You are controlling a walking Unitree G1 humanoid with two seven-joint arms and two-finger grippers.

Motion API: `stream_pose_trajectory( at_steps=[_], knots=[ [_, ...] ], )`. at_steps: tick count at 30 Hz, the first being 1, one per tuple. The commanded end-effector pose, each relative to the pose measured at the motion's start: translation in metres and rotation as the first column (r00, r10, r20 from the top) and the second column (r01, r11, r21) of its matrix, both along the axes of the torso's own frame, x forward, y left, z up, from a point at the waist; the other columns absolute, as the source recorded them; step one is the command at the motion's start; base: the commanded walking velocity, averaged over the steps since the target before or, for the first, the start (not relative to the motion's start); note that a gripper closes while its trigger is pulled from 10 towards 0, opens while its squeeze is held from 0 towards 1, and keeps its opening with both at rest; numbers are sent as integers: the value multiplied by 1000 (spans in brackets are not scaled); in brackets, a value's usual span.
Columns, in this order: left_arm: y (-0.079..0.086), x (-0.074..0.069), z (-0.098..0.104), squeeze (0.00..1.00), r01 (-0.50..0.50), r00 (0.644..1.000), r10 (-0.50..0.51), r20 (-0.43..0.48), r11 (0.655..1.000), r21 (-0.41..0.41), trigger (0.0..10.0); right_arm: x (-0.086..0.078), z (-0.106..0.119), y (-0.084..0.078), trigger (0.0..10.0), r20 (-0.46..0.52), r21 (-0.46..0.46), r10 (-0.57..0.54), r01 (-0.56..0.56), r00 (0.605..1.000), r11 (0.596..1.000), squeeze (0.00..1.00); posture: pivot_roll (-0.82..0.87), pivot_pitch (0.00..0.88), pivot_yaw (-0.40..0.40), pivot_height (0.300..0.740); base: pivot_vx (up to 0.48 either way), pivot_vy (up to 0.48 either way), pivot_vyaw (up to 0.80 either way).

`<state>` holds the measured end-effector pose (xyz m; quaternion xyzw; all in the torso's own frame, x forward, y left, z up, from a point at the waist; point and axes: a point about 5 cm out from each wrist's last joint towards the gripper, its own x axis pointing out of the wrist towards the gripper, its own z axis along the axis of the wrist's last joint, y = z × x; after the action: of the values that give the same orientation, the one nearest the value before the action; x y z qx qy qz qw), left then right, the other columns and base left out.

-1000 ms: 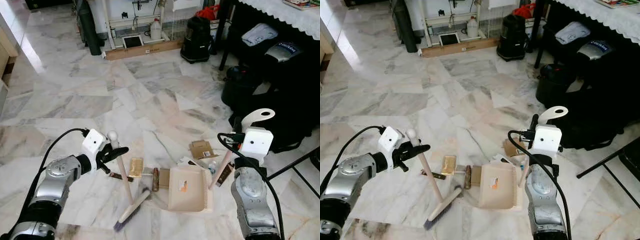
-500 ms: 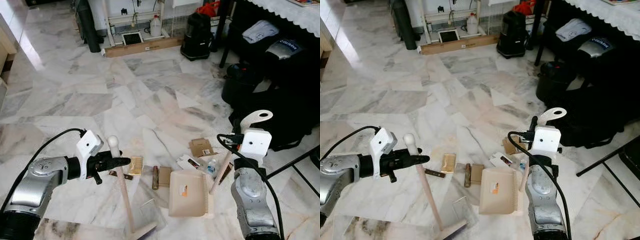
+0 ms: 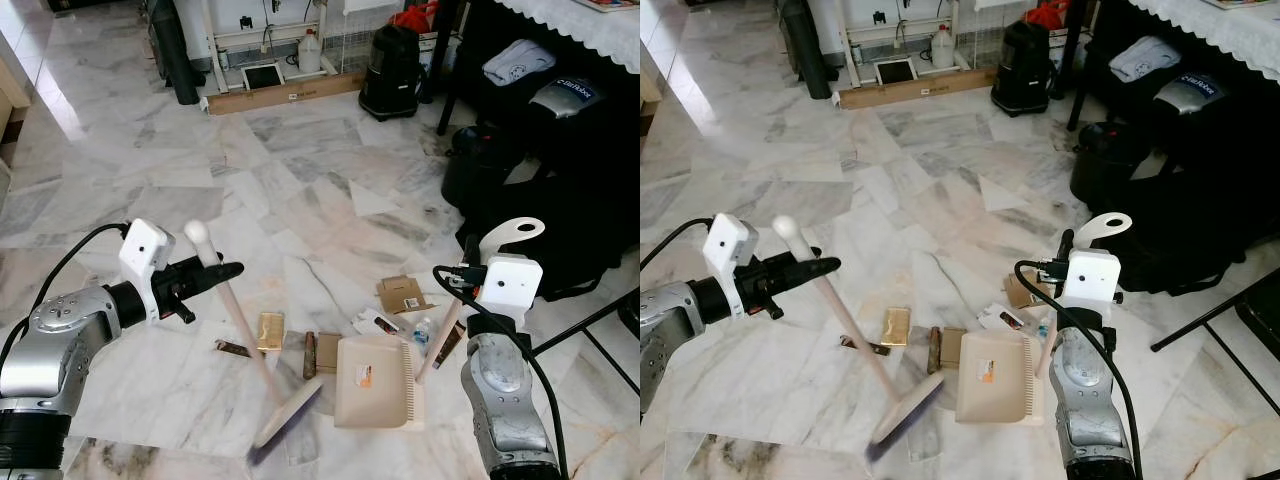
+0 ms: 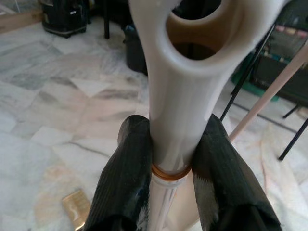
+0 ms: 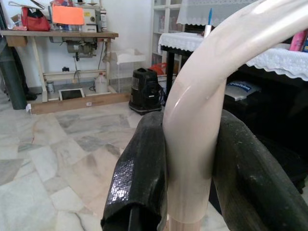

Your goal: Sweep floor

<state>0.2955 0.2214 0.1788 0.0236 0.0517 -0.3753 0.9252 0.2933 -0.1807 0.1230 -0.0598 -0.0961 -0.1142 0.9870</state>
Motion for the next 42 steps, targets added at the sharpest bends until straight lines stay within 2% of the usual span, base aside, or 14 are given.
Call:
stream_pose_trajectory(
  at_steps=[1, 3, 5, 6, 7, 8, 9, 12, 14, 21, 24, 31, 35, 42],
  knots=[
    [2, 0, 11, 0, -21, 999, 23, 42, 999, -29, 10000, 1, 4, -1, 10000, 20, 1, 3, -3, 1000, 1000, 0, -2, 106, -4, 740, 0, 0, 0],
    [5, 3, 10, 0, -57, 997, 57, 54, 998, -5, 10000, 1, 3, -1, 10000, 18, 0, 2, -2, 1000, 1000, 0, -2, 106, -4, 740, 0, 0, 0],
    [8, 10, 7, 0, -147, 985, 143, 96, 988, 44, 10000, 0, 2, -2, 10000, 11, -1, 1, -1, 1000, 1000, 0, 1, 107, -5, 740, 0, 0, 0],
    [7, 12, 6, 0, -175, 980, 170, 108, 984, 42, 10000, 0, 0, -2, 10000, 6, 0, 1, -1, 1000, 1000, 0, 1, 107, -5, 740, 0, 0, 0],
    [5, 16, 4, 0, -224, 966, 220, 133, 974, 15, 10000, 0, -3, -2, 10000, -6, 6, -2, 2, 1000, 1000, 0, 1, 107, -5, 740, 0, 0, 0],
    [5, 16, 4, 0, -224, 966, 220, 133, 974, 15, 10000, 0, -3, -2, 10000, -6, 6, -2, 2, 1000, 1000, 0, 1, 107, -5, 740, 0, 0, 0],
    [1, 18, 1, 0, -260, 956, 263, 132, 965, -39, 10000, 0, -6, -2, 10000, -26, 7, -7, 7, 1000, 1000, 0, -4, 108, -6, 740, 0, 0, 0],
    [1, 23, -7, 0, -386, 906, 399, 145, 916, -107, 10000, 1, -15, -3, 10000, -77, 17, -15, 16, 997, 1000, 0, -15, 107, -8, 740, 0, 0, 0],
    [3, 24, -12, 0, -436, 882, 448, 145, 894, -106, 10000, 1, -17, -3, 10000, -86, 20, -13, 15, 996, 1000, 0, -20, 106, -10, 740, 0, 0, 0],
    [-4, 27, -30, 0, -495, 850, 505, 146, 863, -100, 10000, 9, -27, -5, 10000, -125, -4, 17, -17, 992, 1000, 0, -31, 99, -21, 740, 0, 0, 0],
    [-2, 27, -35, 0, -529, 829, 542, 140, 840, -119, 10000, 11, -30, -7, 10000, -136, -12, 19, -21, 991, 1000, 0, -30, 97, -25, 740, 0, 0, 0],
    [6, 23, -54, 0, -595, 789, 602, 122, 798, -92, 10000, 10, -42, -13, 10000, -150, -18, 18, -21, 988, 1000, 0, -27, 93, -27, 740, 0, 0, 0],
    [9, 22, -61, 0, -631, 761, 638, 113, 770, -97, 10000, 10, -45, -11, 10000, -144, -12, 38, -40, 989, 999, 0, -27, 83, -26, 740, 0, 0, 0],
    [3, 21, -75, 0, -634, 765, 638, 90, 770, -75, 10000, 16, -48, -3, 10000, -133, -11, 81, -84, 988, 996, 0, -25, 66, -23, 740, 0, 0, 0]
  ],
)
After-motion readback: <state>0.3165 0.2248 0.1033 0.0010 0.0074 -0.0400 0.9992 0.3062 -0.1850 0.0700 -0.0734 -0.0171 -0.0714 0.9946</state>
